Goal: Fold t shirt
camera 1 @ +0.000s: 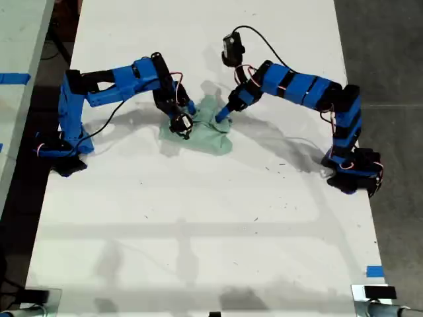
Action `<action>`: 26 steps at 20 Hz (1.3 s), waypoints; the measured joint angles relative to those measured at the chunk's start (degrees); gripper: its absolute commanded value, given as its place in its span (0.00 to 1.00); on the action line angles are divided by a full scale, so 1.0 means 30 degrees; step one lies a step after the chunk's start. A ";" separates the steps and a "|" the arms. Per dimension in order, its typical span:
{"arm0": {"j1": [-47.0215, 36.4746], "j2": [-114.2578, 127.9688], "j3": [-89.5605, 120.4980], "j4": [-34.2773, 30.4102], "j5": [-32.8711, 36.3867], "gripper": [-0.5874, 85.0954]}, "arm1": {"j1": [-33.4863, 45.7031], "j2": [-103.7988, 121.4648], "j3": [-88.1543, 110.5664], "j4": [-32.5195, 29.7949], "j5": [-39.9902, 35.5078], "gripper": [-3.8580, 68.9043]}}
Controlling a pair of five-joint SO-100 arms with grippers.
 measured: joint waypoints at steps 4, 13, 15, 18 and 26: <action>-0.0029 0.2637 0.0498 0.0674 -0.0293 0.31 | 0.0176 0.3691 -0.0176 0.2930 0.1436 0.41; 0.2197 1.9922 0.9023 0.0703 -0.1992 0.19 | -0.5537 1.4971 0.5273 0.7471 0.7061 0.31; 0.5713 2.2559 1.1074 0.0352 -0.4570 0.17 | -0.6855 1.8984 0.8701 0.7529 0.8789 0.30; 0.9287 2.2500 1.3887 -0.0322 -0.7148 0.16 | -0.7764 2.5459 1.4297 0.7588 0.9932 0.29; 1.0547 3.1729 2.5459 -0.4600 -0.8906 0.11 | -1.3184 3.6533 2.5664 0.6709 1.4736 0.26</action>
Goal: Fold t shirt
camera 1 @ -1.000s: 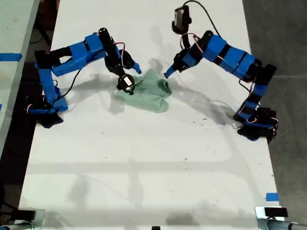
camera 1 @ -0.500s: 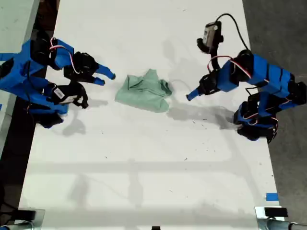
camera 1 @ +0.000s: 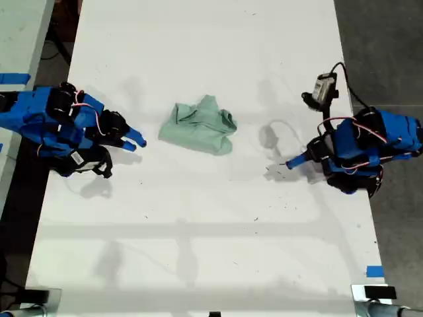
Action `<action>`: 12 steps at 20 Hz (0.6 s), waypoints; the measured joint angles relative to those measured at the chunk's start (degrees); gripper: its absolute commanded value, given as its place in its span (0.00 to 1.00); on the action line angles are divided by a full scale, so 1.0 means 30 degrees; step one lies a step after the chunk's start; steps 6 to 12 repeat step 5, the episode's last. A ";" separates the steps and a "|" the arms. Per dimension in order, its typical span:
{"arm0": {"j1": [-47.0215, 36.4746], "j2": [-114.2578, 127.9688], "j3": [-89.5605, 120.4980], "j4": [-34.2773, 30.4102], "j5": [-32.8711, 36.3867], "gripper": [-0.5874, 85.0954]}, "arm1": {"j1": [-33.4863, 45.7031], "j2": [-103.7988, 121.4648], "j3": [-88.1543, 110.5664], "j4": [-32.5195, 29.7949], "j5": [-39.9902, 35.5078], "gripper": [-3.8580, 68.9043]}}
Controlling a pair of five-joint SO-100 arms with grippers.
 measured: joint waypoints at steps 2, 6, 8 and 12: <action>0.0879 0.2725 0.2725 -0.1875 0.0029 0.11 | -0.1230 0.2637 0.2871 -0.1230 0.1025 0.29; 0.1260 0.7939 0.6768 -0.2754 0.0293 0.11 | -0.2080 0.6680 0.4980 -0.1904 0.0938 0.31; 0.1260 0.7939 0.6768 -0.2754 0.0293 0.11 | -0.2080 0.6680 0.4980 -0.1904 0.0938 0.31; 0.1260 0.7939 0.6768 -0.2754 0.0293 0.11 | -0.2080 0.6680 0.4980 -0.1904 0.0938 0.31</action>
